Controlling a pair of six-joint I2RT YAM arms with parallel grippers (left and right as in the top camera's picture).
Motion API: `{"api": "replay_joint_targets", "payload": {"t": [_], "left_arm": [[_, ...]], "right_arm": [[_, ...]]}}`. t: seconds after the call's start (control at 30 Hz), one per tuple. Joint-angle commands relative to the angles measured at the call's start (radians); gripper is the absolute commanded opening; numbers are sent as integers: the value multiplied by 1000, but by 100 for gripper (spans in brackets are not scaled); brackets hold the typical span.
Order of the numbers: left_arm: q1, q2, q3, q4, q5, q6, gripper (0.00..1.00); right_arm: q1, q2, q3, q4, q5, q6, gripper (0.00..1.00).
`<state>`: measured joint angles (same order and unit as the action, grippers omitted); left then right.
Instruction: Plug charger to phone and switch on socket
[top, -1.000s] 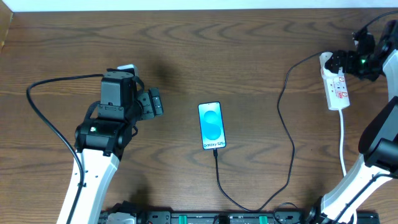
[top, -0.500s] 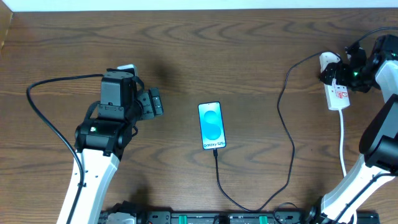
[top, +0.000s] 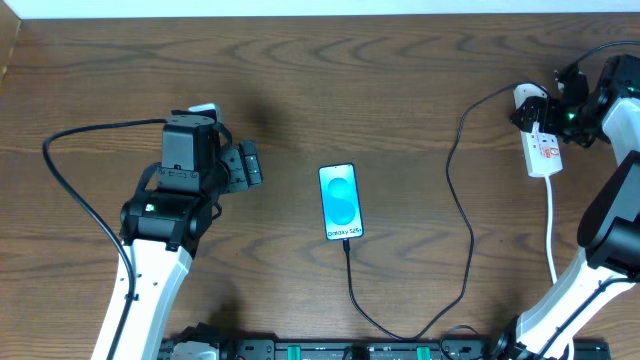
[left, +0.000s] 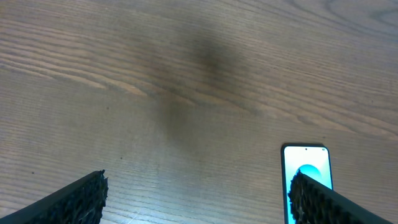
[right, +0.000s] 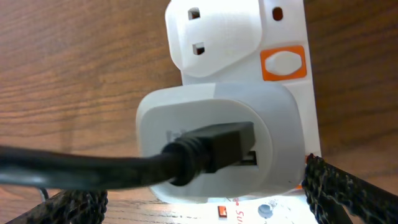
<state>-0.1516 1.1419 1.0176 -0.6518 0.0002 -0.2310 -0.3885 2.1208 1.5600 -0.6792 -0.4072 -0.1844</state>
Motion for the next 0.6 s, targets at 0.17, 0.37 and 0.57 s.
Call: {"api": "replay_joint_targets", "payload": {"t": [0.17,0.37,0.57], "left_arm": [[3,-1,-6,-3,-12,13,93],[3,-1,-6,-3,-12,13,93],[3,-1,-6,-3,-12,13,93]], "right_arm": [[5,13,-11,25,-34,35,99],[5,13,-11,9,-43,35,99],[5,13,-11,-5,-49,50,99]]}}
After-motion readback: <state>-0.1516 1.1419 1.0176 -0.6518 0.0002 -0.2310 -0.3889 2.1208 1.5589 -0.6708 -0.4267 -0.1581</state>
